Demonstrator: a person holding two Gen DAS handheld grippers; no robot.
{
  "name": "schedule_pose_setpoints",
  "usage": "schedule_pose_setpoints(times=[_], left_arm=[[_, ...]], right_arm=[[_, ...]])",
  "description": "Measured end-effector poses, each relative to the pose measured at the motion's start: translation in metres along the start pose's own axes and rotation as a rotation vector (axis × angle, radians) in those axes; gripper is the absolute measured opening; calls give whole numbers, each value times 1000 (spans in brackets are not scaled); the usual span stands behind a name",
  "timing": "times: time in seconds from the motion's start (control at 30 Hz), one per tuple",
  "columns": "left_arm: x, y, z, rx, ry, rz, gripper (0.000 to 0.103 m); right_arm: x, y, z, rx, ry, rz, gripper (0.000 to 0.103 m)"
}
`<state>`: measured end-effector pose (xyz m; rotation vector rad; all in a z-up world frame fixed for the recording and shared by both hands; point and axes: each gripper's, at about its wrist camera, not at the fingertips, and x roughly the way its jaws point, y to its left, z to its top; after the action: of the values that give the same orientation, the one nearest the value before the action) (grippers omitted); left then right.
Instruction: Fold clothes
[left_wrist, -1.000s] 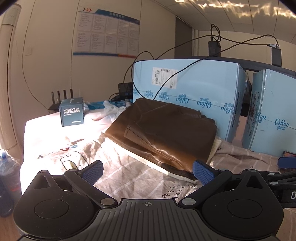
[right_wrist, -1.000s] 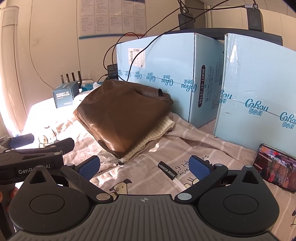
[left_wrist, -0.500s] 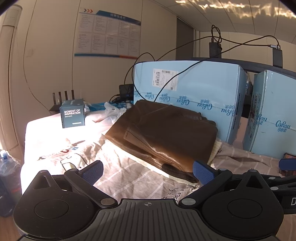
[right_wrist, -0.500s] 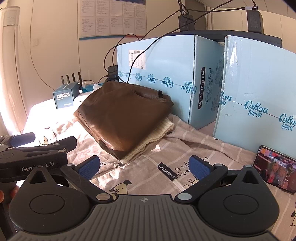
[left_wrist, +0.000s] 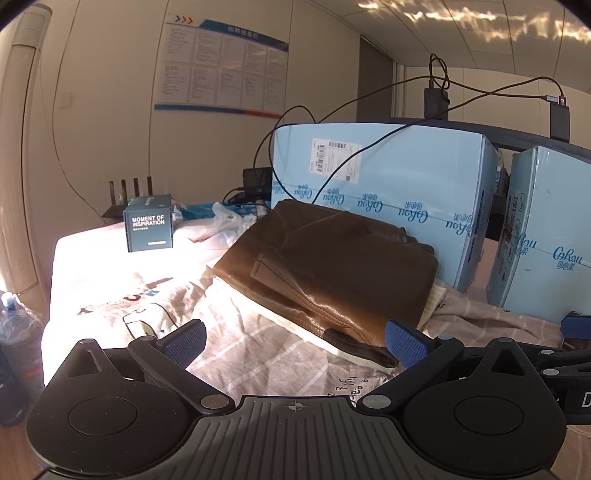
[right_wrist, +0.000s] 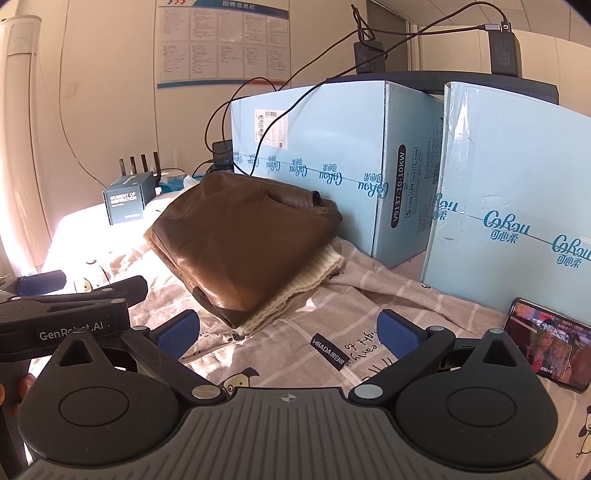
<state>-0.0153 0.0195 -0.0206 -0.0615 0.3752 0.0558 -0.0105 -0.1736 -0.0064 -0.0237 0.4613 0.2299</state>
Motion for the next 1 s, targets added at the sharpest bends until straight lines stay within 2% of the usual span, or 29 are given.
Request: schedule_pose_setpoints(times=[1.0], left_arm=[[0,1,-1,0,1,-10,103]], right_arm=[[0,2,0,-9,-15,4,103]])
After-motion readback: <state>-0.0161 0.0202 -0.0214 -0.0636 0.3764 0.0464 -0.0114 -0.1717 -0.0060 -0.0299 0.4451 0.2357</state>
